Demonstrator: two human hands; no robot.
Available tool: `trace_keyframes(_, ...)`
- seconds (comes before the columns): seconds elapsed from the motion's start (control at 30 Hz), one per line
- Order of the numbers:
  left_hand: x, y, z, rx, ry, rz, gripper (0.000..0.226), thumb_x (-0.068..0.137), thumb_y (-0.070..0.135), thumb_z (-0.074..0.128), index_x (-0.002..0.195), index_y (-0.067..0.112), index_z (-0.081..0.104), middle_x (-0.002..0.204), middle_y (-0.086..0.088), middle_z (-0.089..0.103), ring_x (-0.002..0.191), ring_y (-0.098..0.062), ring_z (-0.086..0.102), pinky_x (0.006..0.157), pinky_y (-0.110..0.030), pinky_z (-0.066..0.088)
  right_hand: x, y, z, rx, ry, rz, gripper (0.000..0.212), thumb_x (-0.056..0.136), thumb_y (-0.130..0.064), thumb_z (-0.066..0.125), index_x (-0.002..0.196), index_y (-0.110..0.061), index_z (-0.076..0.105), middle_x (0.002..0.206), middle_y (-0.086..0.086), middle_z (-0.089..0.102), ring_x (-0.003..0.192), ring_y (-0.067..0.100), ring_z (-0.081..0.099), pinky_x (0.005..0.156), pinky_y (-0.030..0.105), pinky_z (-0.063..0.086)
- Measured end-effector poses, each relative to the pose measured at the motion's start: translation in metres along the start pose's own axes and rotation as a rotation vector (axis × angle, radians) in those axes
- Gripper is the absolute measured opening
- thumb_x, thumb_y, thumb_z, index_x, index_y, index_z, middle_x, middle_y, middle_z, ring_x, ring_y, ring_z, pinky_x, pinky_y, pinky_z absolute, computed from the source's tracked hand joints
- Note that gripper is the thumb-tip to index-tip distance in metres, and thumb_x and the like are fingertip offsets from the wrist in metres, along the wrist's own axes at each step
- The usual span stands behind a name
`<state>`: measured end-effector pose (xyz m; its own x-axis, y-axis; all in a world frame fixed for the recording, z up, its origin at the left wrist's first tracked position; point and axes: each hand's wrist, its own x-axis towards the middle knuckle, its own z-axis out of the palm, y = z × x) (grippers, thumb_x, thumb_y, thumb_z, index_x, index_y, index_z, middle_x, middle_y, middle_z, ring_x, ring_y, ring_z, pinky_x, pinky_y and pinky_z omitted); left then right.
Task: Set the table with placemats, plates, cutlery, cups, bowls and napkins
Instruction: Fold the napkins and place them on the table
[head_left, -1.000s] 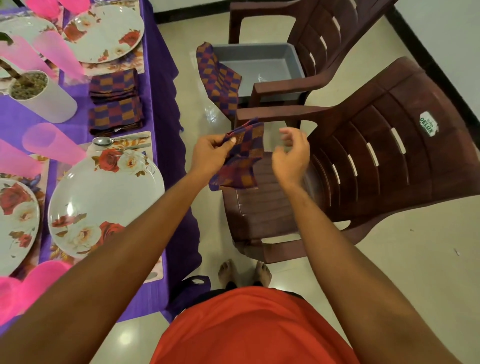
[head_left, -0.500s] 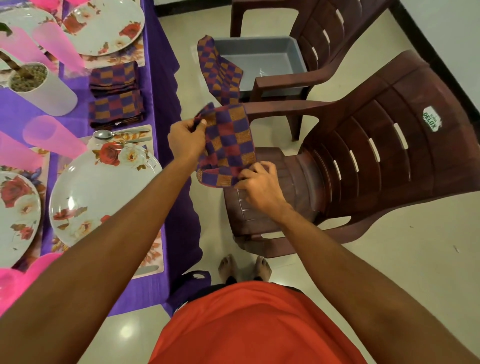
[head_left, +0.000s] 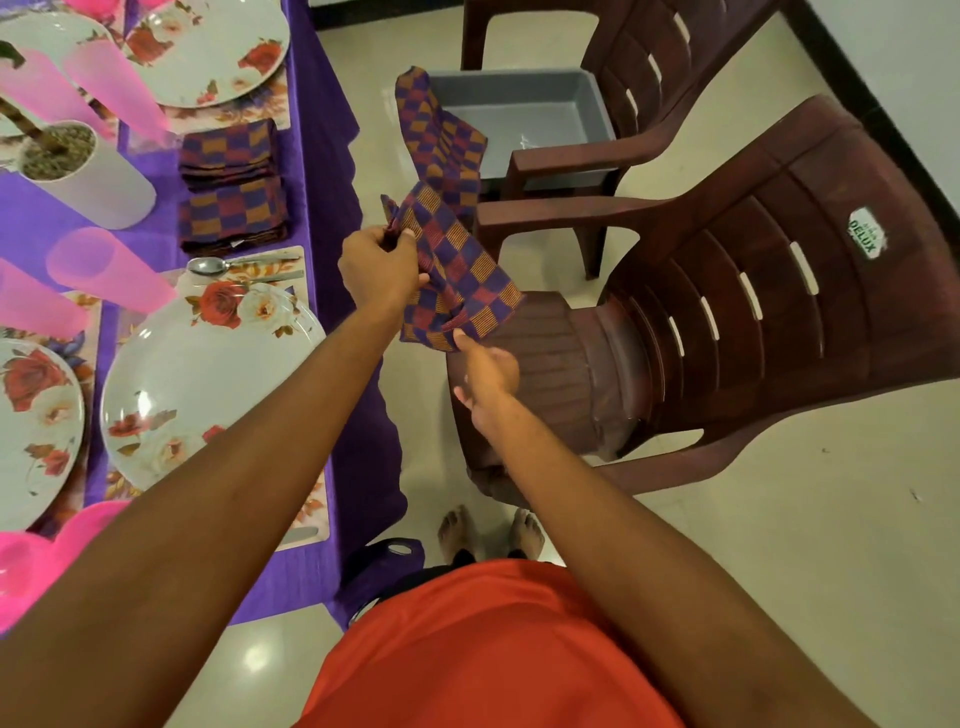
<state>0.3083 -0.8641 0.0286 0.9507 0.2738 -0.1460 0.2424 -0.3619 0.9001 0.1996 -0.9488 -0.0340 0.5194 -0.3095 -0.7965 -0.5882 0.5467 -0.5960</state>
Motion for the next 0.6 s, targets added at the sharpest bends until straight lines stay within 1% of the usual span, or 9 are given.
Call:
trace_keyframes(0.1,-0.004,0.002,0.003,-0.010,0.001,-0.016,0.020,0.097,0.026,0.063,0.107,0.010,0.071,0.090,0.002,0.073,0.067,-0.006,0.073,0.060,-0.028,0.062,0.009,0.008,-0.006,0.141,-0.016,0.002,0.009,0.091,-0.023,0.074,0.094,-0.020,0.066,0.089,0.000,0.069,0.075,0.008,0.062,0.066,0.025,0.051)
trace_keyframes(0.17,-0.005,0.003,0.004,-0.016,-0.005,-0.021,0.019,0.097,0.026,0.063,0.107,0.011,0.071,0.089,0.003,0.073,0.068,-0.006,0.073,0.061,-0.028,0.062,0.016,0.007,-0.015,0.188,-0.033,-0.038,0.004,0.093,-0.019,0.071,0.095,-0.020,0.068,0.083,-0.002,0.072,0.069,0.004,0.064,0.059,0.020,0.048)
trace_keyframes(0.23,-0.002,0.005,0.002,-0.010,-0.002,-0.017,0.018,0.098,0.026,0.062,0.106,0.012,0.071,0.089,0.003,0.072,0.068,-0.007,0.073,0.062,-0.028,0.062,0.026,0.008,-0.029,0.211,-0.060,-0.053,0.009,0.093,-0.017,0.071,0.102,-0.018,0.069,0.084,-0.002,0.074,0.068,0.003,0.066,0.057,0.018,0.046)
trace_keyframes(0.3,0.004,0.006,-0.002,-0.018,-0.007,-0.033,0.019,0.098,0.025,0.062,0.109,0.012,0.071,0.092,0.002,0.072,0.070,-0.008,0.073,0.065,-0.030,0.063,0.033,0.013,-0.042,0.161,-0.106,-0.049,0.011,0.094,-0.016,0.070,0.104,-0.020,0.069,0.088,-0.003,0.074,0.071,0.002,0.066,0.058,0.018,0.046)
trace_keyframes(0.4,0.006,0.002,-0.003,0.051,-0.107,-0.026,0.019,0.097,0.027,0.062,0.109,0.015,0.071,0.094,0.003,0.072,0.080,-0.010,0.073,0.075,-0.035,0.063,0.041,0.020,-0.053,-0.070,-0.112,-0.041,0.008,0.095,-0.016,0.069,0.098,-0.023,0.068,0.094,-0.003,0.074,0.081,0.007,0.066,0.059,0.018,0.047)
trace_keyframes(0.47,0.002,0.000,-0.003,0.082,-0.186,-0.004,0.015,0.097,0.029,0.061,0.102,0.020,0.071,0.093,0.005,0.072,0.086,-0.011,0.071,0.080,-0.037,0.062,0.046,0.022,-0.053,-0.213,-0.051,-0.060,0.013,0.095,-0.009,0.064,0.093,-0.022,0.067,0.089,0.001,0.073,0.074,0.012,0.064,0.050,0.018,0.046)
trace_keyframes(0.5,0.000,0.001,-0.003,0.092,-0.210,0.009,0.014,0.096,0.030,0.060,0.099,0.022,0.070,0.092,0.005,0.072,0.087,-0.011,0.071,0.079,-0.035,0.061,0.049,0.021,-0.054,-0.257,0.027,-0.088,0.018,0.094,-0.006,0.062,0.090,-0.022,0.067,0.086,0.002,0.073,0.072,0.015,0.065,0.050,0.021,0.048)
trace_keyframes(0.57,-0.003,0.003,-0.003,0.130,-0.229,0.052,0.017,0.095,0.029,0.058,0.100,0.018,0.071,0.090,0.005,0.070,0.086,-0.012,0.068,0.072,-0.027,0.055,0.053,0.015,-0.055,-0.268,0.244,-0.172,0.023,0.089,-0.006,0.058,0.082,-0.027,0.065,0.088,0.003,0.073,0.078,0.021,0.067,0.064,0.030,0.056)
trace_keyframes(0.6,-0.005,0.004,-0.004,0.132,-0.242,0.069,0.018,0.095,0.026,0.057,0.101,0.016,0.070,0.090,0.006,0.069,0.086,-0.012,0.067,0.069,-0.024,0.051,0.054,0.011,-0.055,-0.203,0.304,-0.208,0.023,0.087,-0.007,0.057,0.082,-0.027,0.065,0.091,0.004,0.073,0.081,0.022,0.067,0.070,0.033,0.057)
